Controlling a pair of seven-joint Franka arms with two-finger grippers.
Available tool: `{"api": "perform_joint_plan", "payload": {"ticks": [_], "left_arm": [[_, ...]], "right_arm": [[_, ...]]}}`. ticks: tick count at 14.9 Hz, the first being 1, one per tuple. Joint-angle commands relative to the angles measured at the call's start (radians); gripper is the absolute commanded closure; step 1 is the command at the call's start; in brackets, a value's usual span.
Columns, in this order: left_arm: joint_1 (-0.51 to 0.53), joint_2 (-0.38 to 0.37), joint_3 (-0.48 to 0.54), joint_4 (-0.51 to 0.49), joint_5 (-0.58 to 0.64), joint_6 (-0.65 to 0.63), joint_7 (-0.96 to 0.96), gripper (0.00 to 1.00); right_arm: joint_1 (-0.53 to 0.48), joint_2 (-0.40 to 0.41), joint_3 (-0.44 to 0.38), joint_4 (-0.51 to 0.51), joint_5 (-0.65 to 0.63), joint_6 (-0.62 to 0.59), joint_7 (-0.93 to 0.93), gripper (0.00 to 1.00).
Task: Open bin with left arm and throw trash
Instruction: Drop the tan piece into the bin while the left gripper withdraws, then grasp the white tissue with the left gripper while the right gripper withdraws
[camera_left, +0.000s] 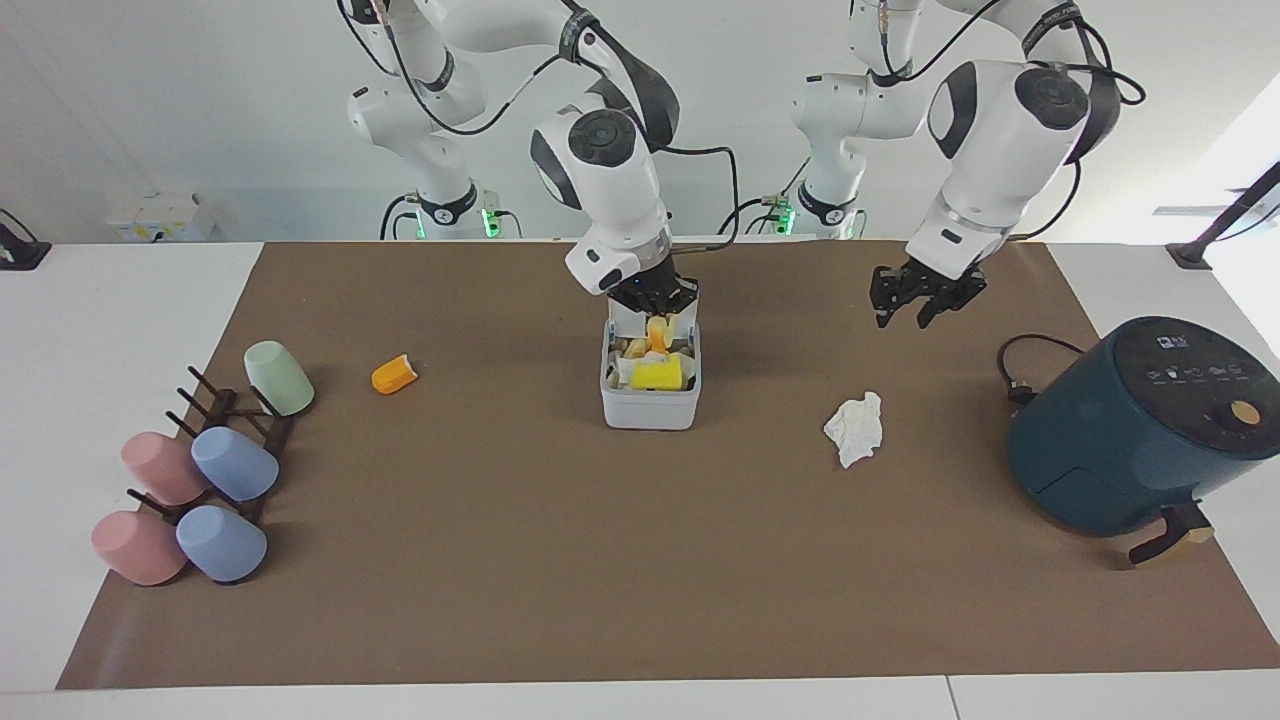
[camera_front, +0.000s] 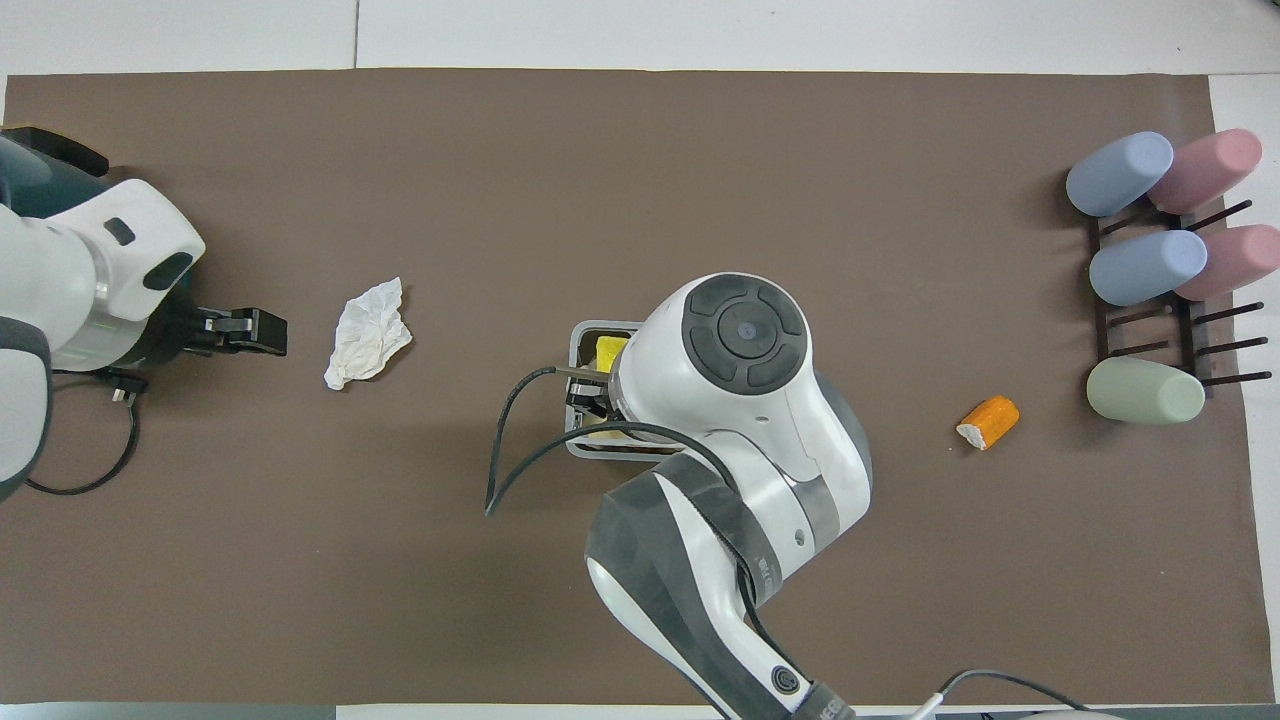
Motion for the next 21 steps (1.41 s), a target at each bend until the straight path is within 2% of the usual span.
{"api": "perform_joint_plan", "payload": {"ticks": [1, 4, 6, 10, 13, 14, 16, 18, 21], "left_arm": [[0.043, 0.051, -0.011, 0.144, -0.001, -0.123, 0.046, 0.0], [0.045, 0.102, -0.011, 0.247, 0.04, -0.172, 0.049, 0.0], [0.033, 0.117, -0.012, 0.232, 0.037, -0.127, 0.048, 0.0], [-0.009, 0.134, -0.012, 0.074, 0.037, 0.048, 0.04, 0.0], [-0.047, 0.158, -0.012, -0.082, 0.039, 0.223, 0.02, 0.0], [-0.056, 0.172, -0.012, -0.113, 0.039, 0.274, 0.007, 0.0], [-0.079, 0.221, -0.012, -0.153, 0.039, 0.357, -0.044, 0.0], [-0.081, 0.249, -0.012, -0.208, 0.039, 0.452, -0.047, 0.0], [-0.108, 0.289, -0.012, -0.285, 0.039, 0.573, -0.047, 0.0]], "right_arm": [[-0.011, -0.025, 0.001, -0.034, 0.024, 0.034, -0.021, 0.0], [-0.053, 0.002, -0.002, 0.029, 0.007, 0.038, -0.058, 0.0], [-0.066, 0.01, -0.001, 0.043, 0.006, 0.038, -0.081, 0.0], [-0.061, 0.008, -0.001, 0.039, 0.006, 0.039, -0.081, 0.0], [-0.058, 0.007, -0.002, 0.034, 0.003, 0.033, -0.084, 0.0], [-0.067, 0.008, -0.005, 0.042, -0.031, 0.022, -0.125, 0.0], [-0.131, 0.019, -0.01, 0.092, -0.164, -0.031, -0.343, 0.0], [-0.223, 0.044, -0.01, 0.149, -0.182, -0.085, -0.549, 0.0], [-0.328, 0.047, -0.011, 0.119, -0.192, -0.071, -0.7, 0.0]]}}
